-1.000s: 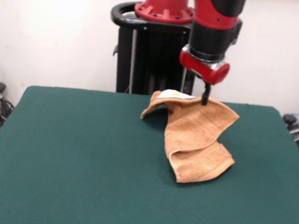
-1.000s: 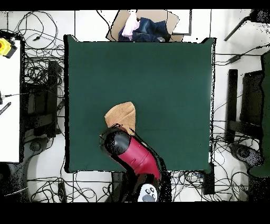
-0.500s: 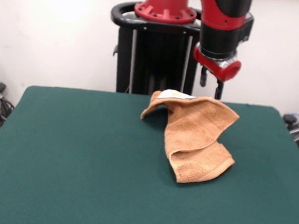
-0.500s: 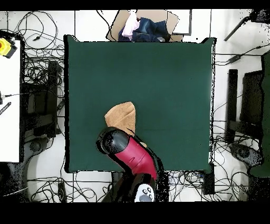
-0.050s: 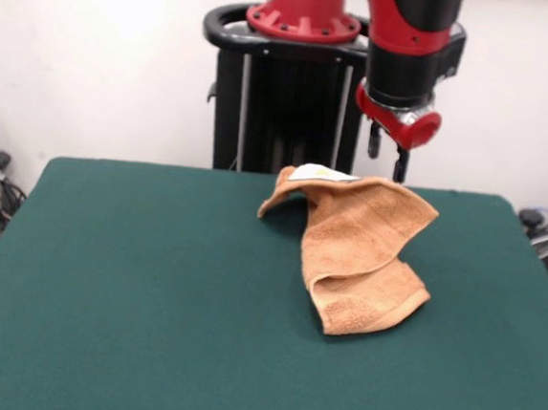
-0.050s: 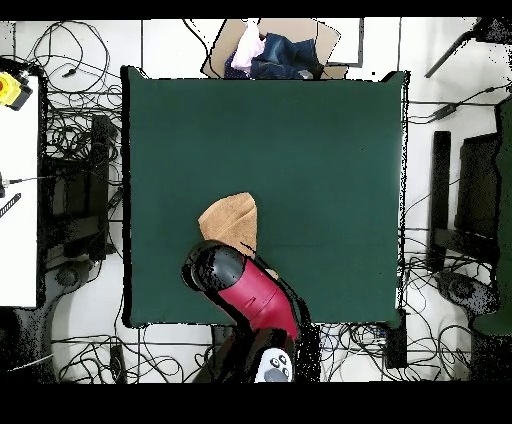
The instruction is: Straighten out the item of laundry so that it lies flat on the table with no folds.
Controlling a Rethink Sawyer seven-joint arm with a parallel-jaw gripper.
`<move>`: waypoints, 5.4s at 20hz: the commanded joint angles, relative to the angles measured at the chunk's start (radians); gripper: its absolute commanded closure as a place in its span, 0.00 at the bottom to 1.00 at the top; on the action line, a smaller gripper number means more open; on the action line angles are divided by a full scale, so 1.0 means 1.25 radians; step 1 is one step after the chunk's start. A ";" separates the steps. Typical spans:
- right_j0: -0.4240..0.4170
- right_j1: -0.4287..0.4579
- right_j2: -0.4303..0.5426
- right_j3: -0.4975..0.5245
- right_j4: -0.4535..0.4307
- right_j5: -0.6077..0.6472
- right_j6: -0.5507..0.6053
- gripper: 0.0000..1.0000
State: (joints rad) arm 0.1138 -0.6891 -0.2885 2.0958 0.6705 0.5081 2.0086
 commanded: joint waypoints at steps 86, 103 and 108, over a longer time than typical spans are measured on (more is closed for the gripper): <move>0.043 0.082 0.137 0.043 0.167 -0.151 0.258 0.00; -0.039 0.201 0.289 0.034 0.194 -0.367 0.237 0.00; -0.042 0.217 0.311 0.043 0.183 -0.403 0.269 0.00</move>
State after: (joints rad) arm 0.0780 -0.4808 -0.0286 2.1022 0.8678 0.0869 2.0163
